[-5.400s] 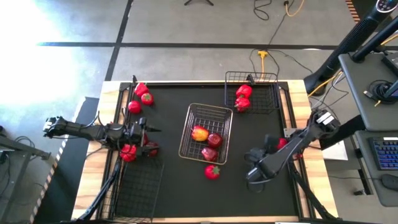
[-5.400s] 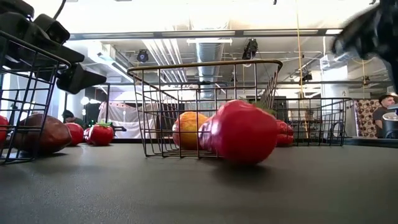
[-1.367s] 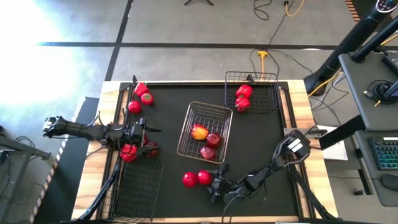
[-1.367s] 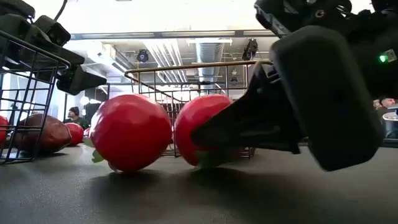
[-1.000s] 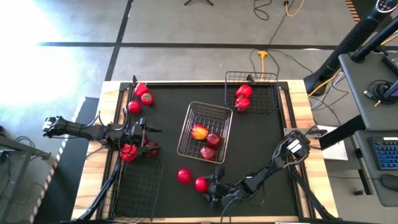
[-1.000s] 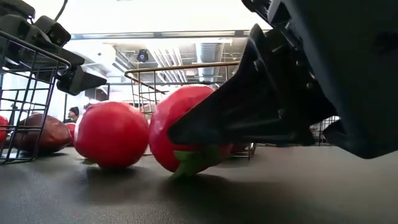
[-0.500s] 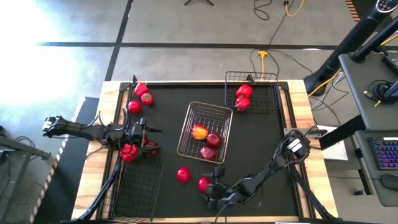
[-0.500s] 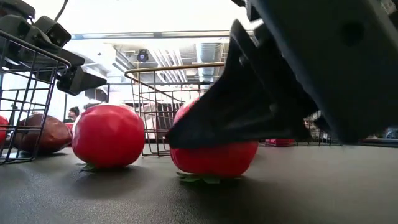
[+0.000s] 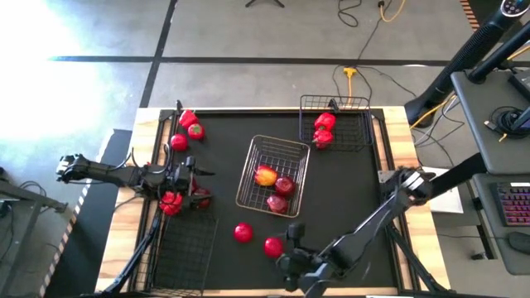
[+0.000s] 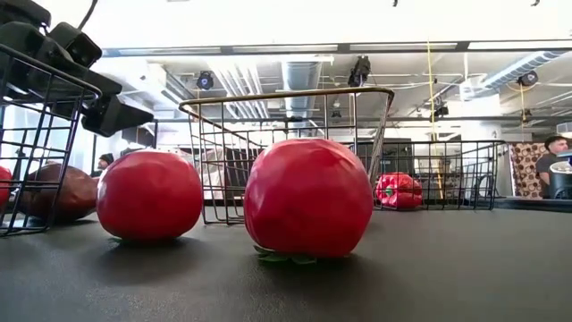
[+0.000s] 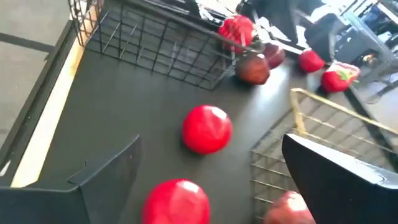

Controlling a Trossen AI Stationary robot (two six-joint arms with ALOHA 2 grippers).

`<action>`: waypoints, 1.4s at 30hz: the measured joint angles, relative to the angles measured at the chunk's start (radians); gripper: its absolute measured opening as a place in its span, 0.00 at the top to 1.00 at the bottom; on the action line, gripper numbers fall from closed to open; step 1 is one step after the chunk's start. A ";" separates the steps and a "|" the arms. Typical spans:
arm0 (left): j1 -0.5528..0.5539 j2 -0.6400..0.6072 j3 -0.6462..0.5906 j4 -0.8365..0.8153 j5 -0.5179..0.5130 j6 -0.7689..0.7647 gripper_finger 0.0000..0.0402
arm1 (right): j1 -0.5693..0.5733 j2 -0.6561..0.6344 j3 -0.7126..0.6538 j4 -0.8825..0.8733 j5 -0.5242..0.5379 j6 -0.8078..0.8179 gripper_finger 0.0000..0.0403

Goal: Sort produce into baskets
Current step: Put the red tomato into the bottom black wire basket

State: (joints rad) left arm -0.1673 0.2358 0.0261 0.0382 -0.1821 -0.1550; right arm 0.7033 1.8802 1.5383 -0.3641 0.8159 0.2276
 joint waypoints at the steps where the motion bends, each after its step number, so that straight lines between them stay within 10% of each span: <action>1: 0.000 0.001 0.000 0.008 -0.020 0.022 0.02 | 0.000 -0.018 0.000 -0.026 0.006 0.006 0.06; 9: 0.000 0.021 -0.001 0.326 -0.097 -0.174 0.02 | -0.004 -0.156 -0.002 -0.371 0.192 0.178 0.06; 19: 0.004 0.060 0.007 0.709 -0.137 0.162 0.02 | -0.089 -0.231 -0.007 -0.527 0.319 0.245 0.06; 24: 0.005 0.102 0.028 0.722 -0.312 0.205 0.02 | -0.166 -0.226 -0.014 -0.529 0.339 0.176 0.06; 34: 0.006 0.333 0.545 -0.155 -0.773 0.004 0.02 | -0.205 -0.215 -0.111 -0.461 0.416 0.086 0.06; 42: 0.046 0.594 0.927 -0.875 -0.777 -0.459 0.02 | -0.202 -0.215 -0.244 -0.276 0.407 0.074 0.06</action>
State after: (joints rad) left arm -0.1211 0.8295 0.9529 -0.8365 -0.9591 -0.6140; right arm 0.5013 1.6653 1.2948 -0.6397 1.2233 0.3012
